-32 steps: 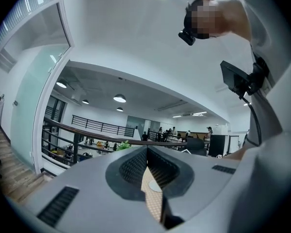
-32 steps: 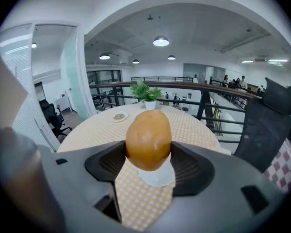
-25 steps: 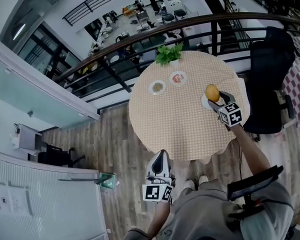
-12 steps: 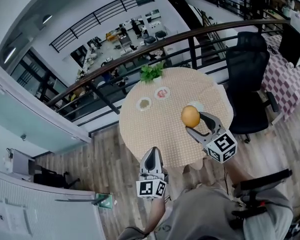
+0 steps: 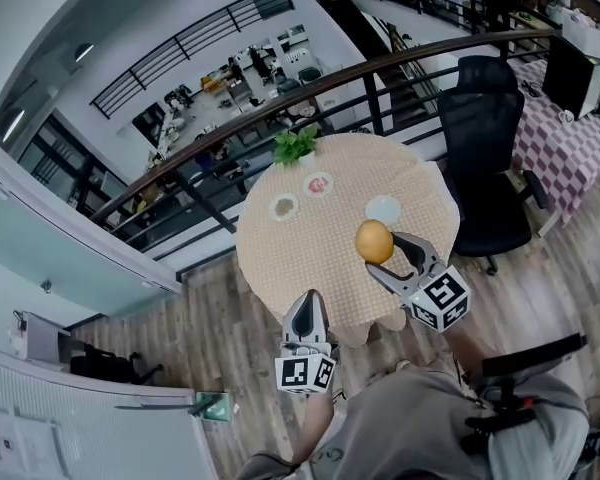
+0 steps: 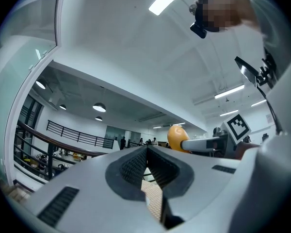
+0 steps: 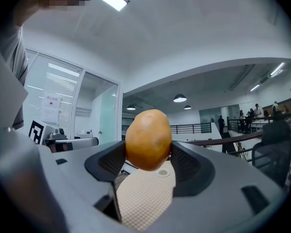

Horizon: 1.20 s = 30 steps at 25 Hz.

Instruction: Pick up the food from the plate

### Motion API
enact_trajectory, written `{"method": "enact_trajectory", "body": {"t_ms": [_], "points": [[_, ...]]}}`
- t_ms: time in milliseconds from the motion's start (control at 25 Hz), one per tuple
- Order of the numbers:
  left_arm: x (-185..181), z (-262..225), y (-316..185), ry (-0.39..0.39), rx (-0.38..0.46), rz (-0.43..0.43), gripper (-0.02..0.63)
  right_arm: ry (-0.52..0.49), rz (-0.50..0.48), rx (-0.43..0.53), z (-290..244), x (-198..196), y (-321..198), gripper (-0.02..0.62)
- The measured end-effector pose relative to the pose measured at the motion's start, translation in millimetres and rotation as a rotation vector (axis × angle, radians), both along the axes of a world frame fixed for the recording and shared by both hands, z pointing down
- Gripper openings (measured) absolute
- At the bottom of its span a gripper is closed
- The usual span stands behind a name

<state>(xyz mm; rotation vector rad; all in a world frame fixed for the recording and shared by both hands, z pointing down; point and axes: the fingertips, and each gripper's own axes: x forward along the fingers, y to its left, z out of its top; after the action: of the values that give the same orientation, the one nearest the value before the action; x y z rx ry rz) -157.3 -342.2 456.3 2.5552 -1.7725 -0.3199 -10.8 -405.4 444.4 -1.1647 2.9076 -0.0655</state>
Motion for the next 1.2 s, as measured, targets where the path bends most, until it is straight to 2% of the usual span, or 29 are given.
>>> {"method": "enact_trajectory", "body": {"t_ms": [600,1200], "points": [[-15.9,2.1,19.8,0.014,-0.004,-0.014,0.009,0.04,0.015,-0.012,5.4,-9.5,19.4,0.299],[-9.9,11.0,22.8,0.038,-0.015,0.015,0.009,0.088,0.051,-0.009,9.7,-1.8,25.0,0.299]]}}
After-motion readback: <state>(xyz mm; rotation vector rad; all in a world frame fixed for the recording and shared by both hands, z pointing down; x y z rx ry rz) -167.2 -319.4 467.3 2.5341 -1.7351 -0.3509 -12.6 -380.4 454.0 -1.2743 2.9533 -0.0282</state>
